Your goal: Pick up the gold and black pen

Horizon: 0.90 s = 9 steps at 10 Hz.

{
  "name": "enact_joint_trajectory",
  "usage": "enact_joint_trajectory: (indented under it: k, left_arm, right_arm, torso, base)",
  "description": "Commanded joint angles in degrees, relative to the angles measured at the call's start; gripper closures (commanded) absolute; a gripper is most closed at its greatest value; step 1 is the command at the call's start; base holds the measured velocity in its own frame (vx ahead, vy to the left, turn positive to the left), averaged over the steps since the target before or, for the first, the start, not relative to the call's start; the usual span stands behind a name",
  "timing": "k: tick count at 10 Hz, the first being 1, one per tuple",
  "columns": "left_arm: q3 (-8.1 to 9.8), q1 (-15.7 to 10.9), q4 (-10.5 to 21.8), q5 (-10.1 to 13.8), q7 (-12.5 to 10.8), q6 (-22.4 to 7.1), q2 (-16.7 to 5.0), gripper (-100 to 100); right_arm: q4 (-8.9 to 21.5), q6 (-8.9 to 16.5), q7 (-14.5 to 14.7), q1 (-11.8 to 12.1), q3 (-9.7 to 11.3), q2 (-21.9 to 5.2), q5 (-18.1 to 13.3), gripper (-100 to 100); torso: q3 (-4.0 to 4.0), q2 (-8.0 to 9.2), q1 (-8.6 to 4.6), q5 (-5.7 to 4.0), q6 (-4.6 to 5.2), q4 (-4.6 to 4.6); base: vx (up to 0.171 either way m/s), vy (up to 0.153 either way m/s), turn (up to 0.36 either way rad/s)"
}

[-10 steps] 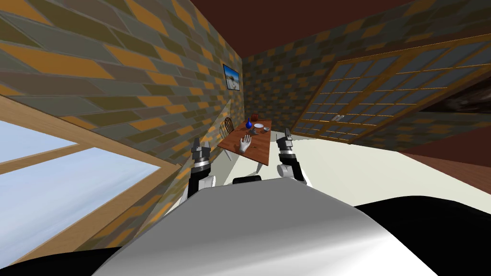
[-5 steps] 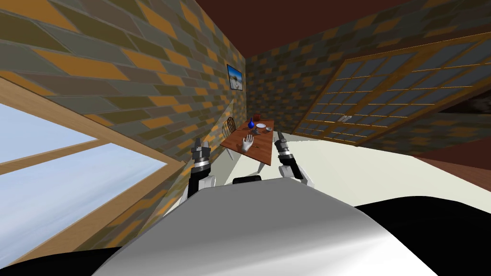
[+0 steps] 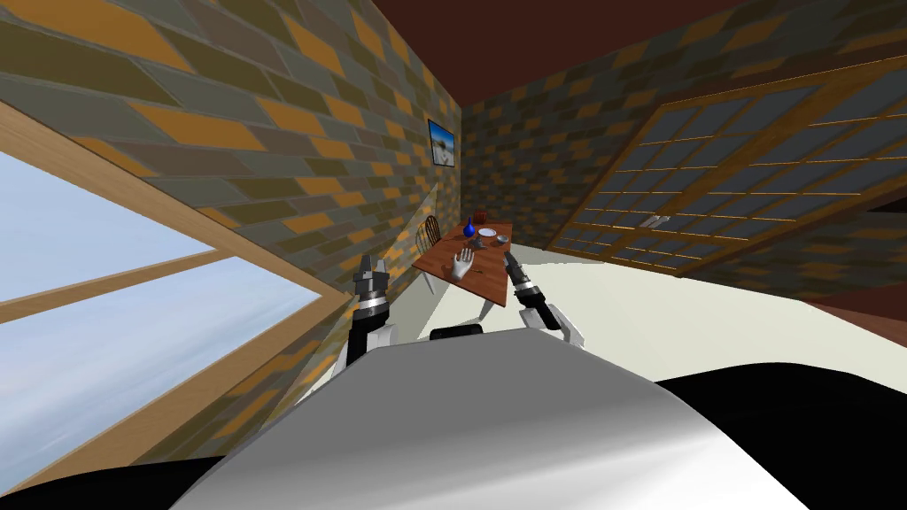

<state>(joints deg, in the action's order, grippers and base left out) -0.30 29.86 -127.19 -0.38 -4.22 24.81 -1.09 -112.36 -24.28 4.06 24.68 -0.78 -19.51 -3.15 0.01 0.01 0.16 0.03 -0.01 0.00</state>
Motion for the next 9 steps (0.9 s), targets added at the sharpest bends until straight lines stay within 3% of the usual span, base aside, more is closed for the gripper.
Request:
enact_joint_trajectory:
  k: [1,4,5,6,9]
  left_arm:
    - [0.00,0.00,0.00,0.00,0.00,0.00,0.00,0]
    - [0.00,0.00,0.00,0.00,0.00,0.00,0.00,0]
    - [0.00,0.00,0.00,0.00,0.00,0.00,0.00,0]
    - [0.00,0.00,0.00,0.00,0.00,0.00,0.00,0]
    - [0.00,0.00,0.00,0.00,0.00,0.00,0.00,0]
  right_arm:
    - [1.60,-0.28,0.54,-0.29,0.29,-1.53,-0.78,-100]
    - [6.50,-1.30,2.39,-0.95,1.43,-6.85,-4.03,-100]
    - [7.27,-1.30,2.39,-0.95,1.43,-7.07,-4.03,-100]
    - [9.61,-1.85,3.34,-1.30,2.08,-9.59,-5.77,-100]
    - [13.39,-2.43,4.29,-1.64,2.77,-12.71,-7.57,-100]
  torso:
    - [0.00,0.00,0.00,0.00,0.00,0.00]
    - [0.00,0.00,-0.02,0.00,0.02,0.00]
    - [0.00,0.00,0.02,0.01,0.00,0.00]
    - [0.00,0.00,-0.01,0.01,0.02,0.00]
    - [0.00,-0.01,0.01,0.01,0.01,0.00]
  base:
    - [0.000,0.045,0.052]
    - [-0.004,0.051,0.087]
    - [-0.005,0.046,0.067]
    - [-0.004,0.059,0.153]
    - [0.002,0.049,0.076]
